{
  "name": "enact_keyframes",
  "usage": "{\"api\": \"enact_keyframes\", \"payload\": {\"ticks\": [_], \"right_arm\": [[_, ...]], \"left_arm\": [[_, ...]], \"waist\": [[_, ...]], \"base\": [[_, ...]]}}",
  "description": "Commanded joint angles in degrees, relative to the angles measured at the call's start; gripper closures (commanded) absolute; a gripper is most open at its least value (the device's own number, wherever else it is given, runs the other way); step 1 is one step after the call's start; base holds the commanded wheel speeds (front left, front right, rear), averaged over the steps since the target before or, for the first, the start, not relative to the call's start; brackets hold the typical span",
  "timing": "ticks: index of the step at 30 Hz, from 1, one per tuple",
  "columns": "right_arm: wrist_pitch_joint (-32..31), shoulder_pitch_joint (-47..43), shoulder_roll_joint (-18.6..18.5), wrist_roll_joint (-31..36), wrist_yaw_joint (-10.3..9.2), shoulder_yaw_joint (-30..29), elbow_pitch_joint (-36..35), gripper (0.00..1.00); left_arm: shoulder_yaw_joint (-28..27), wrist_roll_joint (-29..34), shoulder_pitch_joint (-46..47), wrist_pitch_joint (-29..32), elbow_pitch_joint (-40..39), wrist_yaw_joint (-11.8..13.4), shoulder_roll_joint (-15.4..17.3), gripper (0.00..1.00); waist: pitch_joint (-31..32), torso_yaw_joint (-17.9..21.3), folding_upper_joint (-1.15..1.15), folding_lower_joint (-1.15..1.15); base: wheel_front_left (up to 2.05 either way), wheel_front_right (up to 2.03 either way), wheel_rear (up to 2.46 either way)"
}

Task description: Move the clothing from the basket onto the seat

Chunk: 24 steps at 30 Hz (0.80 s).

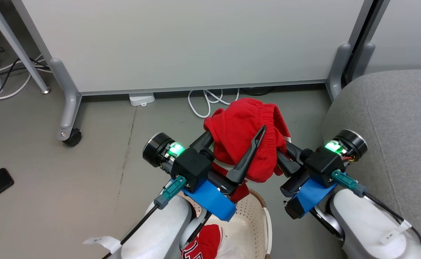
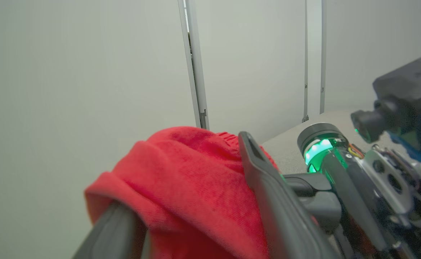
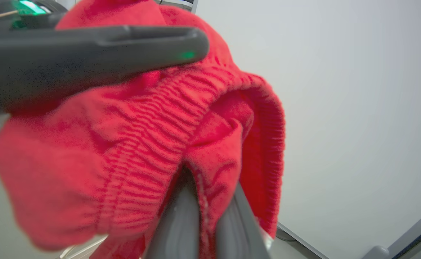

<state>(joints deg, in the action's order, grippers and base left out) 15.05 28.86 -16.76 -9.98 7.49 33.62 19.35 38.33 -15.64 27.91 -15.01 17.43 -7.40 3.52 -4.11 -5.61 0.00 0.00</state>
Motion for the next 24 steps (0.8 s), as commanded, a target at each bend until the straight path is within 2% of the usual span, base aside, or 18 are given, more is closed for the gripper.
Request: {"api": "enact_keyframes", "payload": {"ticks": [1,11,24], "right_arm": [[0.2,-1.0,0.18,-0.27,0.01,-1.03,-0.35,1.0],[0.2,-2.99,0.62,0.43,0.01,-6.81,-1.05,1.0],[0.2,-4.93,0.9,1.27,0.02,-14.62,-2.61,1.0]], "left_arm": [[-0.08,0.0,-0.67,-0.26,0.26,-0.1,0.56,0.0],[0.15,0.18,-1.91,-0.26,0.3,-0.09,0.93,0.0],[2.0,0.39,-1.75,-0.22,1.14,-0.09,1.74,0.0]], "waist": [[-0.17,0.13,0.0,0.0],[-1.76,2.02,0.0,0.0],[-5.51,9.32,0.0,0.0]], "base": [[0.0,0.0,0.0],[0.0,0.0,0.0],[0.0,0.0,0.0]]}}
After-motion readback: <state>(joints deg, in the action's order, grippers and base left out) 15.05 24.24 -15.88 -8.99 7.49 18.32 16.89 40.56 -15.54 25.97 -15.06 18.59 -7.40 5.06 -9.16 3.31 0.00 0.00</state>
